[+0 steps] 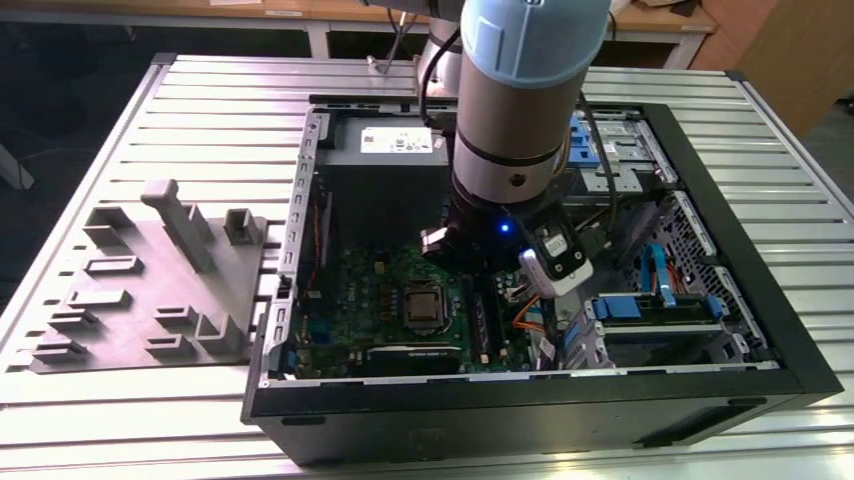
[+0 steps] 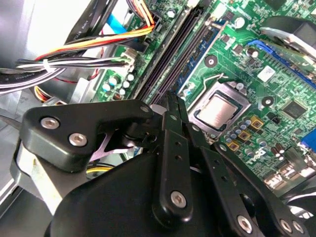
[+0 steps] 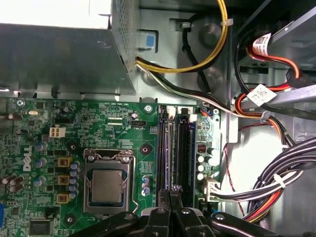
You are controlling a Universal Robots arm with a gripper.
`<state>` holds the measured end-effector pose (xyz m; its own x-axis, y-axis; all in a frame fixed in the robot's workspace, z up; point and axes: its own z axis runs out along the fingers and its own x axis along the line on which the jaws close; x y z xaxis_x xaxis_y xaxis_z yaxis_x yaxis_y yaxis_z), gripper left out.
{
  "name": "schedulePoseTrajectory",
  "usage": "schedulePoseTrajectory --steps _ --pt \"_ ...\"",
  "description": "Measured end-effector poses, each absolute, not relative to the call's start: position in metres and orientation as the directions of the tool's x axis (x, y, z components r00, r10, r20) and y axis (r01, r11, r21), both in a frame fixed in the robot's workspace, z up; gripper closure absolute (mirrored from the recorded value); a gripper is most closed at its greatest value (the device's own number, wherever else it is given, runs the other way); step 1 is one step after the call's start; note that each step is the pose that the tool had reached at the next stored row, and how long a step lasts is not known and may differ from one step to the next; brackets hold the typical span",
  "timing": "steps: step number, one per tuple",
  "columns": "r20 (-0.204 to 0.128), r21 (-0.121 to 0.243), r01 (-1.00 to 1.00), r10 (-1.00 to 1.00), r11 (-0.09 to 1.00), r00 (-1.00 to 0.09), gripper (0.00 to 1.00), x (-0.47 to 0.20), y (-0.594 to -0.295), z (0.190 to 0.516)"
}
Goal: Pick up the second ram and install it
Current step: 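Insert the second ram into the second slot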
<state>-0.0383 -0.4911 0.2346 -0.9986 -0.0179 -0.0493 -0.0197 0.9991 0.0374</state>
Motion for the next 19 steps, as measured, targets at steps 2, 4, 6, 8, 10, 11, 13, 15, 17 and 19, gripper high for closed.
schedulePoseTrajectory --steps 2,4,6,8,10,11,13,15,17,19 --pt "-0.049 0.037 -0.02 -0.018 0.999 -0.999 0.89 -0.0383 -0.4911 0.2346" --pt "-0.049 0.038 -0.02 -0.018 0.999 -0.999 0.89 -0.0382 -0.4901 0.2343" --pt "-0.049 0.038 -0.02 -0.018 0.999 -0.999 0.89 -0.0383 -0.4897 0.2333" --pt "-0.049 0.039 -0.02 -0.018 0.999 -0.999 0.89 -0.0383 -0.4897 0.2323" --pt "-0.049 0.039 -0.02 -0.018 0.999 -0.999 0.89 -0.0383 -0.4896 0.2322" --pt "-0.049 0.039 -0.02 -0.018 0.999 -0.999 0.89 -0.0383 -0.4896 0.2322" --pt "-0.049 0.039 -0.02 -0.018 0.999 -0.999 0.89 -0.0382 -0.4896 0.2322" --pt "-0.049 0.039 -0.02 -0.018 0.999 -0.999 0.89 -0.0383 -0.4896 0.2322" --pt "-0.049 0.039 -0.02 -0.018 0.999 -0.999 0.89 -0.0383 -0.4896 0.2322" --pt "-0.049 0.039 -0.02 -0.018 0.999 -0.999 0.89 -0.0383 -0.4896 0.2322"
